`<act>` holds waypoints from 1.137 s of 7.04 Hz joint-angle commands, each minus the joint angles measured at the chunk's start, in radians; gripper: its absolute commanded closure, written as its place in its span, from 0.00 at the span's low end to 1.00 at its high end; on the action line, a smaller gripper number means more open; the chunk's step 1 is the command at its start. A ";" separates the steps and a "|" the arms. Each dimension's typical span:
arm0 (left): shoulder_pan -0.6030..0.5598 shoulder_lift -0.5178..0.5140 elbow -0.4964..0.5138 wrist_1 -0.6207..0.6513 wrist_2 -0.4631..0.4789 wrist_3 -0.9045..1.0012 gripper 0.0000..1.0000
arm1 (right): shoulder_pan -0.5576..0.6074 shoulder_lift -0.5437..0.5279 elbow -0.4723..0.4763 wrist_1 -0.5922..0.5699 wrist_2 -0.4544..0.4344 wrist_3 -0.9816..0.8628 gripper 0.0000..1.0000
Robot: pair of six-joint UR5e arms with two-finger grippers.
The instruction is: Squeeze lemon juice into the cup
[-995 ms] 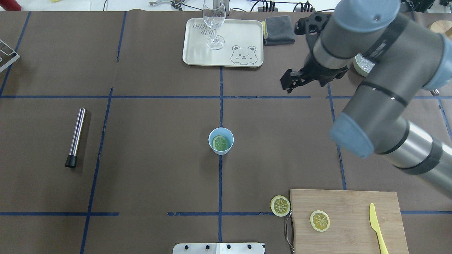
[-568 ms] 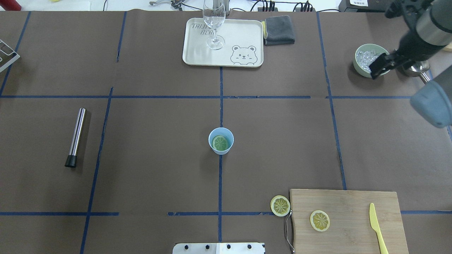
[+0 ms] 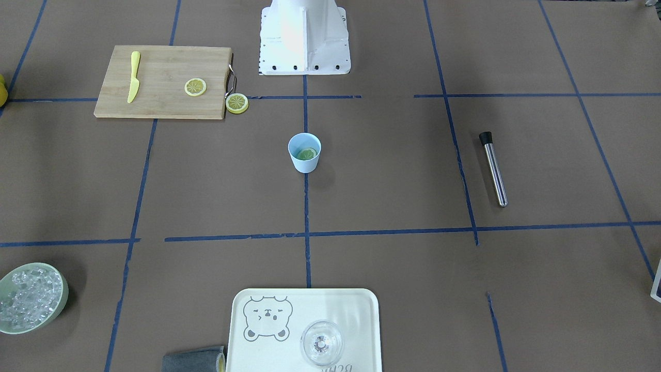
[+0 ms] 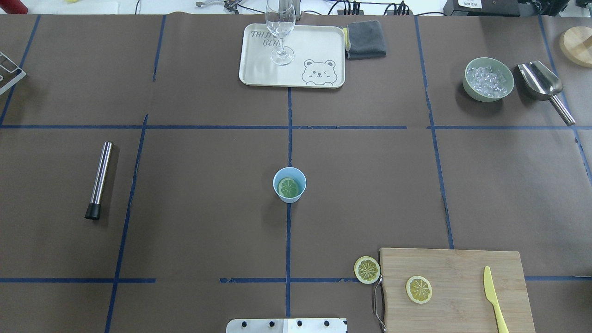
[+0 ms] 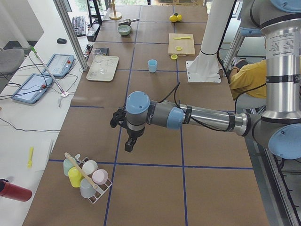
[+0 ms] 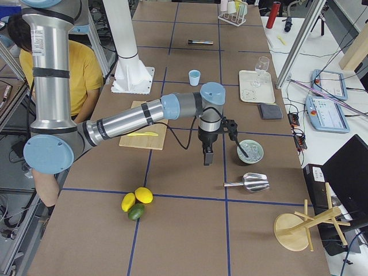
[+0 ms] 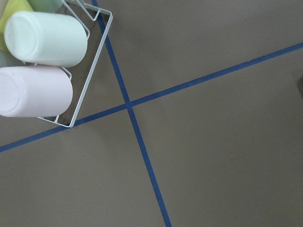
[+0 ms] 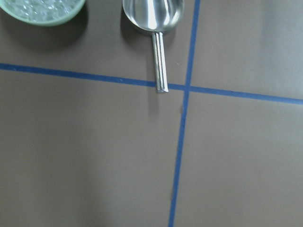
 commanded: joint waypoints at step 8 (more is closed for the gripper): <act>0.207 -0.146 0.133 -0.771 -0.014 -0.411 0.00 | 0.076 -0.100 -0.031 0.000 0.059 -0.176 0.00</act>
